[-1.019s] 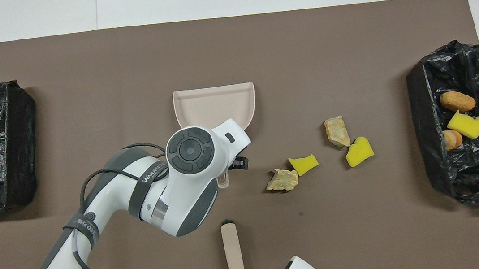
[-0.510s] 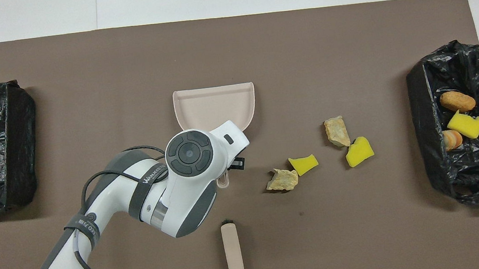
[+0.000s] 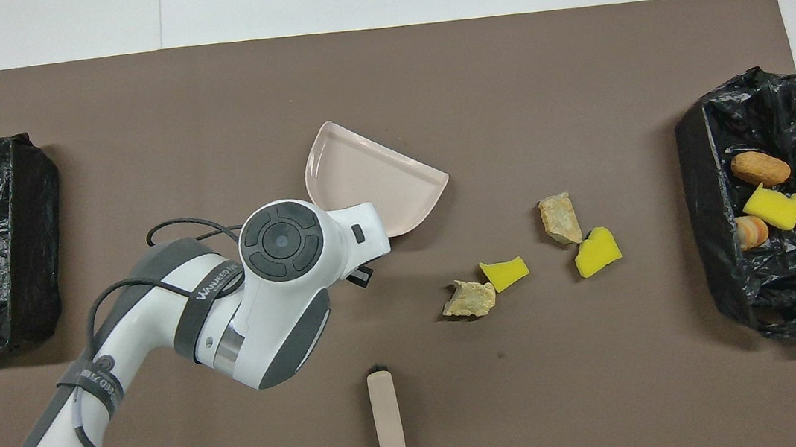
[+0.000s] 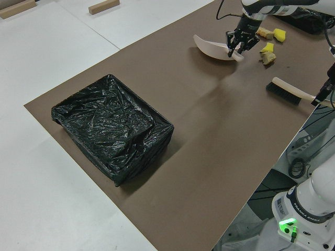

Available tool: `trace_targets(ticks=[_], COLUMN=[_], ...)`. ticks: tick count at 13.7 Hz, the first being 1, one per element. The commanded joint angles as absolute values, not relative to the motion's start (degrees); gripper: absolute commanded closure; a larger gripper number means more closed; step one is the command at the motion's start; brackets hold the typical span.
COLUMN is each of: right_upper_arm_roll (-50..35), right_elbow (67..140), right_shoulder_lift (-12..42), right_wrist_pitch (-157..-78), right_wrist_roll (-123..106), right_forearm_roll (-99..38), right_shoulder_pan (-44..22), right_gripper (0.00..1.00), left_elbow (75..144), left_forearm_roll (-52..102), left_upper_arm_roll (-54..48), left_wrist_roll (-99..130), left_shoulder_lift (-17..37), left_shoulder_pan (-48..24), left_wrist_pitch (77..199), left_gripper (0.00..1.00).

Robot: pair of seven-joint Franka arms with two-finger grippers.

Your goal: Sweep and dump trash in bin

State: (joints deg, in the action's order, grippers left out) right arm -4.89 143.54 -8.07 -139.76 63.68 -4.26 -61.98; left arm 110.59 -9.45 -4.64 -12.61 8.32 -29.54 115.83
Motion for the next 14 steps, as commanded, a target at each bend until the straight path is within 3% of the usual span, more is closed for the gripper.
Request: trace_targets(ticks=[1, 4, 8, 11, 14], right_upper_arm_roll=[-5.4, -5.4, -5.1, -4.5, -4.0], right_elbow=[142.3, 142.3, 140.0, 137.1, 136.3], right_shoulder_lift=[-7.0, -6.9, -10.4, -16.1, -18.5], right_wrist_pitch=[-139.3, -139.2, -132.0, -119.7, -114.6], right_wrist_roll=[65.0, 65.1, 62.1, 55.9, 49.5], right_forearm_roll=[-2.5, -2.5, -2.5, -3.6, -3.6], right_shoulder_pan=[-61.6, -61.4, -56.6, -52.8, -47.7], right_gripper=[0.61, 1.0, 1.0, 1.0, 1.0], left_elbow=[111.4, 112.5, 113.5, 113.8, 116.1], left_forearm_roll=[-11.2, -11.3, -11.2, -10.9, -10.9], left_upper_arm_roll=[-4.9, -4.9, -4.9, -5.0, -5.4], left_wrist_roll=[-26.7, -35.7, -49.6, -49.8, -46.7], left_shoulder_lift=[5.5, 4.8, 4.2, 4.4, 4.2], left_shoulder_pan=[-28.6, -28.5, -28.1, -28.1, -28.8], left_wrist_pitch=[111.4, 111.1, 110.6, 110.5, 111.3], left_gripper=[1.0, 1.0, 1.0, 1.0, 1.0])
